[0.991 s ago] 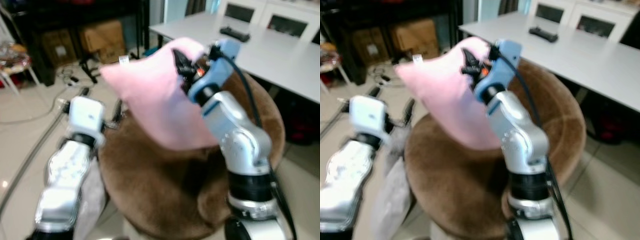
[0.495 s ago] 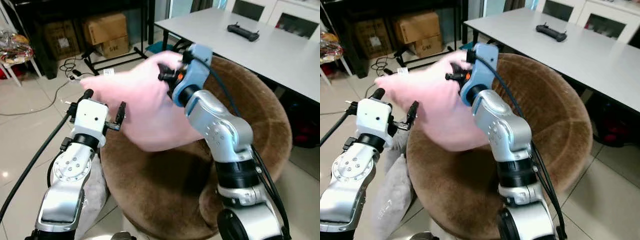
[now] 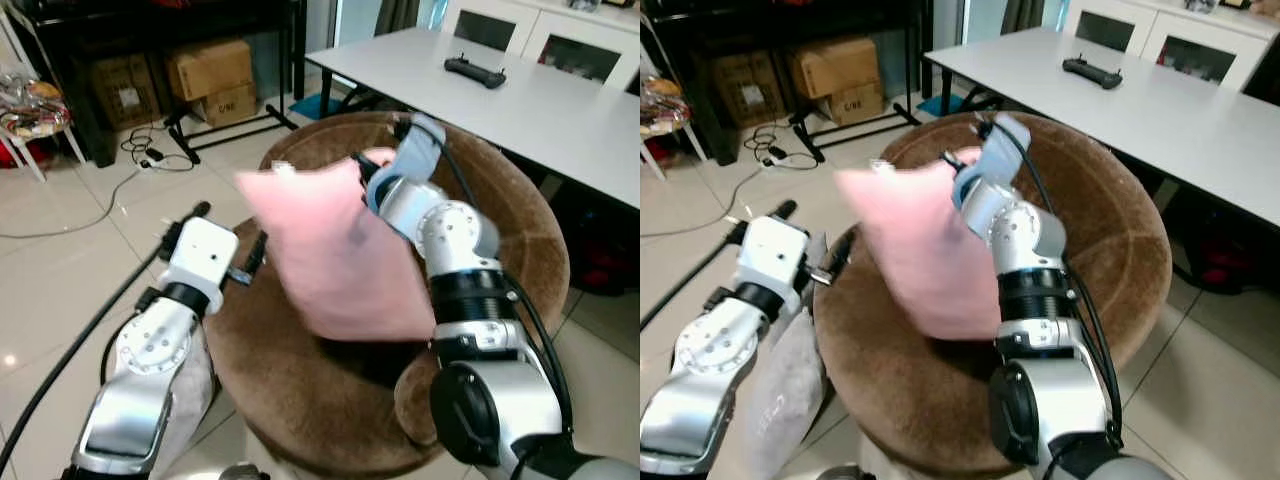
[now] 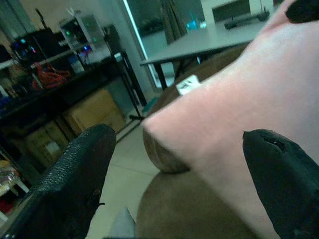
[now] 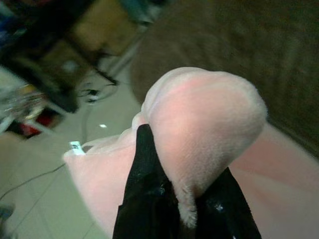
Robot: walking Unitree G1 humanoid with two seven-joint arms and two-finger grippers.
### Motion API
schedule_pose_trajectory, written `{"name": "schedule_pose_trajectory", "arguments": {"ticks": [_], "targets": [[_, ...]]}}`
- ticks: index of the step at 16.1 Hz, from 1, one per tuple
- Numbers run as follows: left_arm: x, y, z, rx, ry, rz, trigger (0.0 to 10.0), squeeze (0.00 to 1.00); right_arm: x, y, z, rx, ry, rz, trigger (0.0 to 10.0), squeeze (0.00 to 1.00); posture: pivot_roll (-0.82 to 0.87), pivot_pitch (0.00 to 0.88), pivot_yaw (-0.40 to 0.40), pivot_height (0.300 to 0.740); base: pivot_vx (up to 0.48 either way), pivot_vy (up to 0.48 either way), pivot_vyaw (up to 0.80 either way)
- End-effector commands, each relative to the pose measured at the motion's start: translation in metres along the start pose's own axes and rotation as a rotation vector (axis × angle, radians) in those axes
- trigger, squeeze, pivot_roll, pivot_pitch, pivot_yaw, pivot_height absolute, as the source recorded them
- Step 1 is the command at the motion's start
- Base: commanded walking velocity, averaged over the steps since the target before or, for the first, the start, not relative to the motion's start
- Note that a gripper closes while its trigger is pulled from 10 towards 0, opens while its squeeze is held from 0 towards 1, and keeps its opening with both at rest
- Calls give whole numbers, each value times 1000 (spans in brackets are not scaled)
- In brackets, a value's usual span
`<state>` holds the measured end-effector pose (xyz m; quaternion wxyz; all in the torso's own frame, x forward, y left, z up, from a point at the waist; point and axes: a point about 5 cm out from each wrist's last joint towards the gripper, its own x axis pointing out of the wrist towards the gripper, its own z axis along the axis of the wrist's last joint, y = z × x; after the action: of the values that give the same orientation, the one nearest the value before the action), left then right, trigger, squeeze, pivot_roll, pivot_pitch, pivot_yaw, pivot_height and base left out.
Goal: Move the pillow to the sofa from floor
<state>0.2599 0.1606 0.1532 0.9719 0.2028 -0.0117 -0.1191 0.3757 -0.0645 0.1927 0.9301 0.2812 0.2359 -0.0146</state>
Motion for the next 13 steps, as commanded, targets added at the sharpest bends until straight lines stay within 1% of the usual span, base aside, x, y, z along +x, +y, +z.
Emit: {"name": "schedule_pose_trajectory", "arguments": {"ticks": [1, 2, 3, 4, 5, 6, 7, 8, 9, 10, 11, 12, 13], "targets": [[2, 1, -3, 14, 23, -11, 10000, 0, -8, 47, -8, 65, 18, 85, 10000, 0, 74, 0, -30, 740, 0, 0, 0], [1, 1, -4, 13, 28, -11, 10000, 0, -1, 36, -9, 107, 47, 9, 10000, 0, 80, 0, -32, 740, 0, 0, 0], [0, 1, -7, 23, 45, -22, 10000, 0, 13, 16, -10, 160, 64, -80, 10000, 0, 83, 0, -34, 740, 0, 0, 0], [0, 1, -7, 25, 48, -25, 10000, 0, 18, 9, -10, 172, 62, -116, 10000, 0, 83, 0, -34, 740, 0, 0, 0], [-1, 0, -7, 27, 49, -30, 10000, 0, 21, 1, -8, 162, 53, -163, 10000, 0, 93, 0, -40, 740, 0, 0, 0], [-1, 0, -6, 29, 46, -36, 10000, 0, 21, 3, -2, 128, 39, -148, 10000, 0, 93, 0, -40, 740, 0, 0, 0], [-2, 1, -6, 30, 46, -35, 10000, 0, 18, 15, 5, 69, 20, -75, 10000, 0, 93, 0, -40, 740, 0, 0, 0], [-3, 1, -6, 31, 46, -34, 10000, 0, 16, 23, 7, 29, 19, -26, 10000, 0, 102, 0, -46, 740, 0, 0, 0], [-4, 2, -6, 36, 46, -40, 10000, 0, 11, 43, 9, -140, 9, 110, 10000, 0, 101, 0, -46, 740, 0, 0, 0], [-4, 1, -5, 42, 40, -60, 10000, 0, 4, 57, 8, -288, 17, 232, 10000, 0, 97, 0, -43, 740, 0, 0, 0], [-5, 1, -5, 51, 38, -82, 10000, 0, -4, 67, 7, -389, 23, 384, 10000, 0, 92, 0, -40, 740, 0, 0, 0], [-5, 1, -5, 54, 38, -89, 10000, 0, -7, 71, 6, -413, 31, 439, 10000, 0, 92, 0, -40, 740, 0, 0, 0], [-6, 1, -6, 67, 42, -98, 10000, 0, -13, 75, 9, -430, 37, 526, 10000, 0, 85, 0, -35, 740, 0, 0, 0]]}}
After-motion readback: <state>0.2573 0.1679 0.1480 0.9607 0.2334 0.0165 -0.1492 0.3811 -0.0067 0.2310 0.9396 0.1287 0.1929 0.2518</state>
